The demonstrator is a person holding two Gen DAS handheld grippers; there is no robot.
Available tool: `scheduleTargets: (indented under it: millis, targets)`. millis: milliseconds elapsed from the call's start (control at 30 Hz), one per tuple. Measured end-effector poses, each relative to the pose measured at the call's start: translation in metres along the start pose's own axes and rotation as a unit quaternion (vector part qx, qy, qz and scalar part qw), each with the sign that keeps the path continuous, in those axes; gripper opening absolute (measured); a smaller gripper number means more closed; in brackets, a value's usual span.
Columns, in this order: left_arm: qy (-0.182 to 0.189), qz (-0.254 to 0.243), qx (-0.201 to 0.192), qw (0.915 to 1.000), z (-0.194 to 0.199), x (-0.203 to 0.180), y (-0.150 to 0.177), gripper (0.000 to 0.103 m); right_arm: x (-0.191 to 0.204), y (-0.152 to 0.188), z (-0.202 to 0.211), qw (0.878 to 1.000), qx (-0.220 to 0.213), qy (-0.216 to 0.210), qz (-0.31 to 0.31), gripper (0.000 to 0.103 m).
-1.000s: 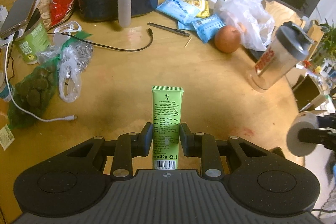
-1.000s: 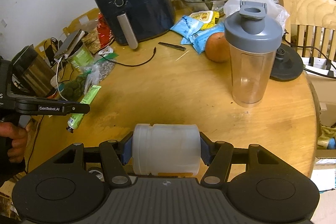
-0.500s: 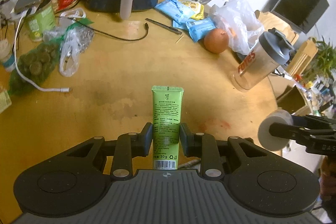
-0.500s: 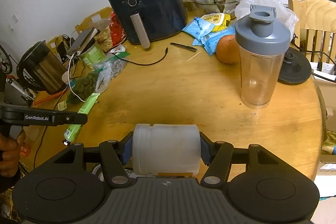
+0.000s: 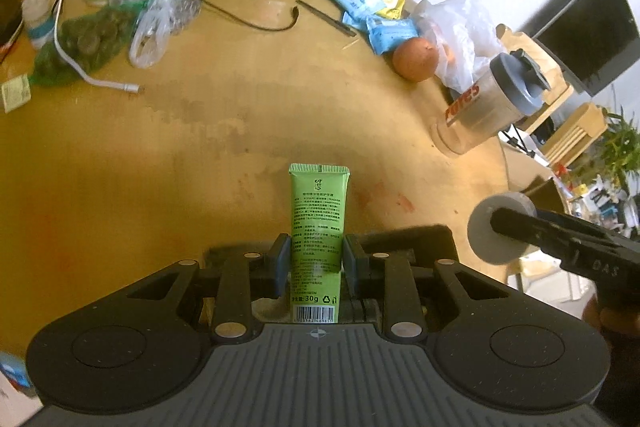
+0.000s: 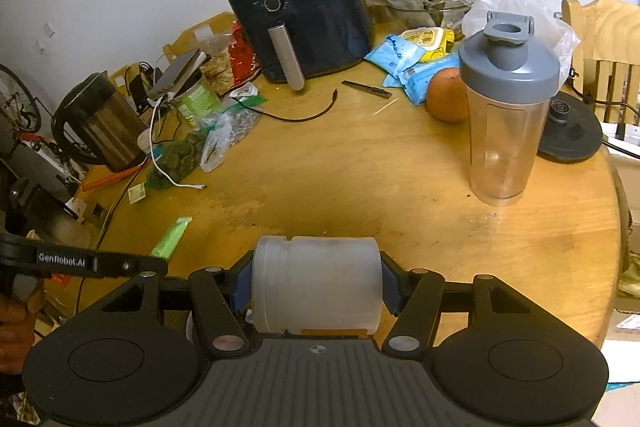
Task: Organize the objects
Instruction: 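Carry the green tube into the box and open the left tool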
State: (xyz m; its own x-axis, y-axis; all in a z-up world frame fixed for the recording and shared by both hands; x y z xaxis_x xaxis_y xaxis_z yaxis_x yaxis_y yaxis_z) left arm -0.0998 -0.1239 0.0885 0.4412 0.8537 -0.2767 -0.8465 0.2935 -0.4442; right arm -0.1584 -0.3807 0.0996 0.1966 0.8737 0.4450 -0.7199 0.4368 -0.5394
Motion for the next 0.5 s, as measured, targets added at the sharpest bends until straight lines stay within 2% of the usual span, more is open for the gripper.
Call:
scheduleTargets:
  millis: [233, 300, 333, 367, 500]
  targets:
    - [0.008, 0.035, -0.002, 0.9994, 0.005, -0.006, 0.025, 0.029, 0.000, 0.005, 0.006, 1.000, 0.002, -0.009, 0.006, 0.064]
    - [0.007, 0.033, -0.003, 0.9994, 0.006, -0.010, 0.029, 0.037, 0.000, 0.006, 0.007, 1.000, 0.003, -0.011, 0.008, 0.064]
    - [0.002, 0.030, -0.004, 0.9995, 0.007, -0.011, 0.029, 0.050, 0.001, 0.007, 0.008, 1.000, 0.004, -0.012, 0.009, 0.064]
    - [-0.008, 0.026, -0.007, 0.9996, 0.008, -0.012, 0.030, 0.057, 0.001, 0.008, 0.008, 1.000, 0.006, -0.013, 0.011, 0.064]
    - [-0.045, 0.001, -0.014, 0.9989, 0.014, -0.020, 0.031, 0.058, 0.003, 0.012, 0.010, 1.000, 0.011, -0.016, 0.018, 0.064]
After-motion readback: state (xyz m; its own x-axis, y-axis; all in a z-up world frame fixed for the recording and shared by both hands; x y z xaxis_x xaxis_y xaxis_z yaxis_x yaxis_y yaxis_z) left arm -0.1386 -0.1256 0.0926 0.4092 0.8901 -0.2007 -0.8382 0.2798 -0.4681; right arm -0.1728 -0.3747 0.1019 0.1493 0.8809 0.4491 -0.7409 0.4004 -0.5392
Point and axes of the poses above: each gripper's, at about its wrist camera, not at the fingertips, and z roughly against the way its jaws point, x to its left, y to its underside, the point moved 2 cm from there along -z, roughly the way its jaws point, and after that the axes turned 10 degrees about -z, right-handed, at the moved point
